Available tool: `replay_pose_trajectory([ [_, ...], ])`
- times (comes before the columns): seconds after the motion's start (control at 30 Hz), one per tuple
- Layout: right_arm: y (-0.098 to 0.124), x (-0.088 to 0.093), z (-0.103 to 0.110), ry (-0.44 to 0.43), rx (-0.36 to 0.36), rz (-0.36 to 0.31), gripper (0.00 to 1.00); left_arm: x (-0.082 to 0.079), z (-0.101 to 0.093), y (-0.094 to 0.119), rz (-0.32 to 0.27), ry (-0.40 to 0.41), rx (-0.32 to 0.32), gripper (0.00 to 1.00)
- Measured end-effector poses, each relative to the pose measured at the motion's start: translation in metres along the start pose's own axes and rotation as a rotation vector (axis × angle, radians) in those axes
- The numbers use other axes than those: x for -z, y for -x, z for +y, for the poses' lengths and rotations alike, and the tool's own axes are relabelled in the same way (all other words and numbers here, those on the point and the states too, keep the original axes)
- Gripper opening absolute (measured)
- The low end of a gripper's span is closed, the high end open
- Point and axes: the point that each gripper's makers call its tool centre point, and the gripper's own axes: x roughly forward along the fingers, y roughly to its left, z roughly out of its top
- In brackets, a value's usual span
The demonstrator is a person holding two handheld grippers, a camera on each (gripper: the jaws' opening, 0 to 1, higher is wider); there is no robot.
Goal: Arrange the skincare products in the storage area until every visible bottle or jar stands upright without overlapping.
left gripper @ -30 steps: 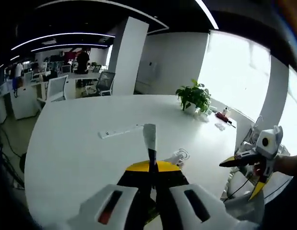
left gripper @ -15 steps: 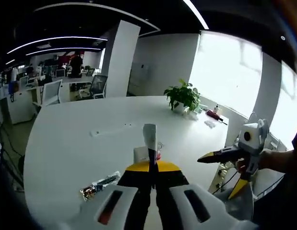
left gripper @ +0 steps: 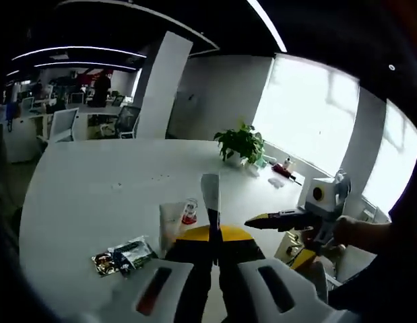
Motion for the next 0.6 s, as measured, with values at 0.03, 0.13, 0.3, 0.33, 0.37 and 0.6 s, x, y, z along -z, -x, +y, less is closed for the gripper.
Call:
replay_pose_trajectory([
  [0.03,0.0,-0.001,0.002,0.001,-0.01,-0.001,0.9,-0.004,-0.006,0.003,-0.019,0.024,0.029,0.03],
  [0.13,0.001,-0.01,0.015,-0.011,-0.077,-0.007,0.79,-0.012,-0.019,0.01,-0.057,0.054,0.094,0.03],
  [0.3,0.002,-0.04,0.037,-0.025,-0.158,-0.082,0.74,-0.02,-0.036,0.021,-0.085,0.07,0.181,0.03],
  [0.33,0.002,-0.05,0.042,-0.028,-0.184,-0.114,0.72,-0.022,-0.04,0.024,-0.097,0.086,0.205,0.03],
  [0.37,0.003,-0.057,0.047,-0.031,-0.201,-0.134,0.7,-0.023,-0.042,0.026,-0.103,0.089,0.214,0.03],
  [0.6,0.013,-0.089,0.069,-0.059,-0.315,-0.238,0.51,-0.025,-0.063,0.037,-0.121,0.115,0.322,0.03],
])
